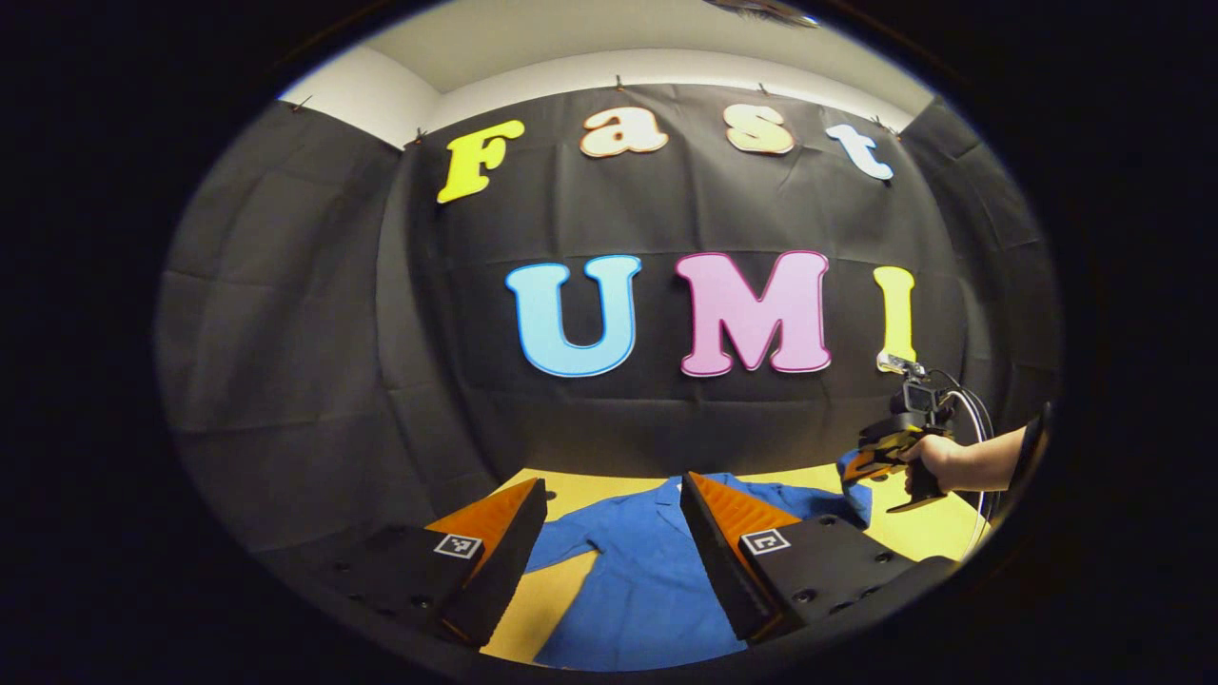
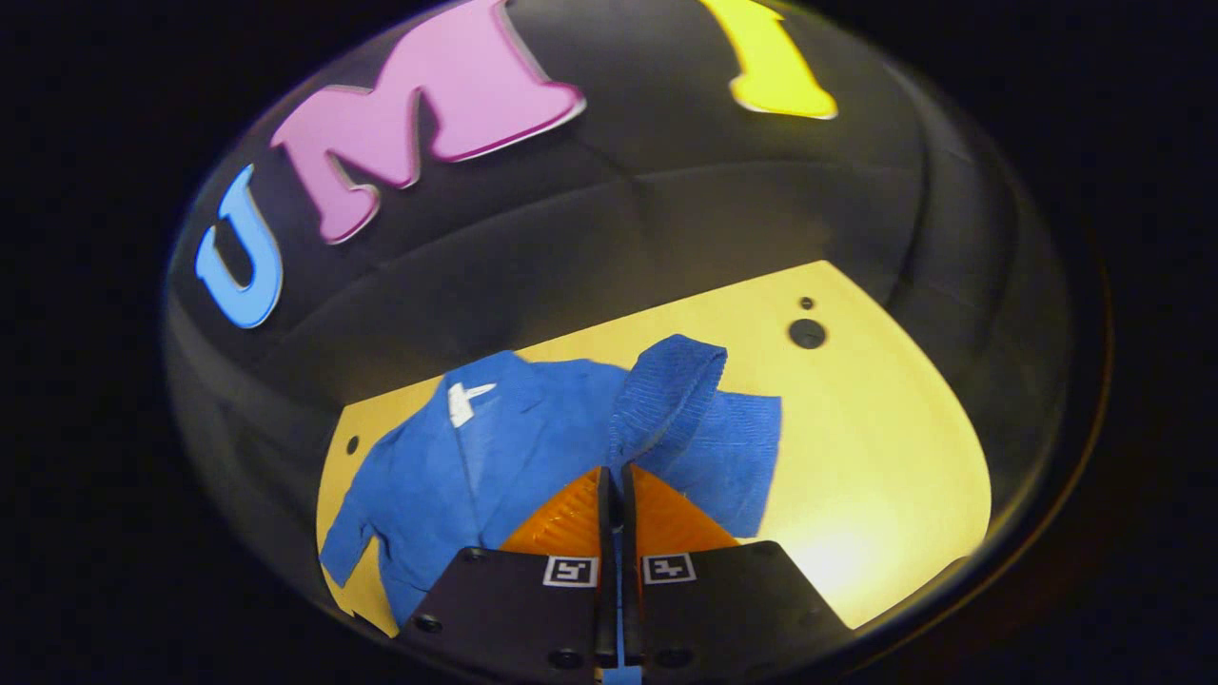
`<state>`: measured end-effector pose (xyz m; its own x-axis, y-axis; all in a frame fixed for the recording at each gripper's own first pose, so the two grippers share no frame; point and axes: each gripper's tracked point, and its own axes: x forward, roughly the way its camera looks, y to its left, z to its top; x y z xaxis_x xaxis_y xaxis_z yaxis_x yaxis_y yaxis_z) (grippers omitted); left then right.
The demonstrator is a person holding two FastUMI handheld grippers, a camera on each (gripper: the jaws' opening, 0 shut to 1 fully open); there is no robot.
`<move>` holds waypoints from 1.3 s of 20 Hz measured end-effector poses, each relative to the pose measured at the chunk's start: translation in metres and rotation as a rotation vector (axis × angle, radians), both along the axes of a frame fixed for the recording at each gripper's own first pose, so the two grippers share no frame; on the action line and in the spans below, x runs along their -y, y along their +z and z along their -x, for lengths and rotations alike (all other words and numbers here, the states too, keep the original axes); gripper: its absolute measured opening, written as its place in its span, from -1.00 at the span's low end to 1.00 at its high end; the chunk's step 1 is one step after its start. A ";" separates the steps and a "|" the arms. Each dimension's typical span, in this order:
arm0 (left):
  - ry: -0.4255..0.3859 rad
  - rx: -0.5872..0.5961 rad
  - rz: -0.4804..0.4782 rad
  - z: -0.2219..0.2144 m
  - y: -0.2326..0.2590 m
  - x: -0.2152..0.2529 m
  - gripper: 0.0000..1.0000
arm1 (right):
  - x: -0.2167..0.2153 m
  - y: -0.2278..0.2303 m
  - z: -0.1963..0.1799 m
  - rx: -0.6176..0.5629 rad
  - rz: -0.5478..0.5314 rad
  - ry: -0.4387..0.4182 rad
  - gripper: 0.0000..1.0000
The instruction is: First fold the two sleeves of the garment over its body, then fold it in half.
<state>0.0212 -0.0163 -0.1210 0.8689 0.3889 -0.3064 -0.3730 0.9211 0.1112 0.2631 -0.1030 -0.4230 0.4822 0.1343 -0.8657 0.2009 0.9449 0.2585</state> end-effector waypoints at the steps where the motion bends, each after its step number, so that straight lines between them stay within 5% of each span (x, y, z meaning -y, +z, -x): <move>1: 0.021 -0.007 0.005 0.008 -0.004 -0.008 0.62 | -0.030 0.002 -0.001 -0.001 -0.033 0.024 -0.94; 8: 0.170 -0.065 0.024 0.058 -0.023 -0.075 0.62 | -0.238 -0.013 0.008 -0.055 -0.186 0.217 -0.94; 14: 0.247 -0.107 0.048 0.085 -0.051 -0.118 0.62 | -0.327 -0.071 0.033 -0.127 -0.223 0.236 -1.00; 15: 0.255 -0.114 0.049 0.088 -0.055 -0.122 0.62 | -0.328 -0.076 0.035 -0.147 -0.228 0.223 -0.82; 18: 0.271 -0.133 0.064 0.096 -0.066 -0.129 0.63 | -0.322 -0.082 0.036 -0.143 -0.221 0.235 0.48; 19: 0.263 -0.144 0.071 0.096 -0.071 -0.129 0.62 | -0.316 -0.074 0.034 -0.120 -0.207 0.243 0.66; 21: 0.253 -0.185 0.084 0.098 -0.084 -0.131 0.62 | -0.302 -0.058 0.027 -0.061 -0.179 0.257 0.92; 26: 0.278 -0.214 0.174 0.084 -0.120 -0.155 0.63 | -0.257 0.000 0.039 0.074 -0.137 0.304 0.93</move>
<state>-0.0632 0.1387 -0.2411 0.6468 0.5270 -0.5514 -0.5965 0.8000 0.0648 0.2239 0.1541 -0.4233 0.4633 0.3940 -0.7938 -0.1085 0.9142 0.3904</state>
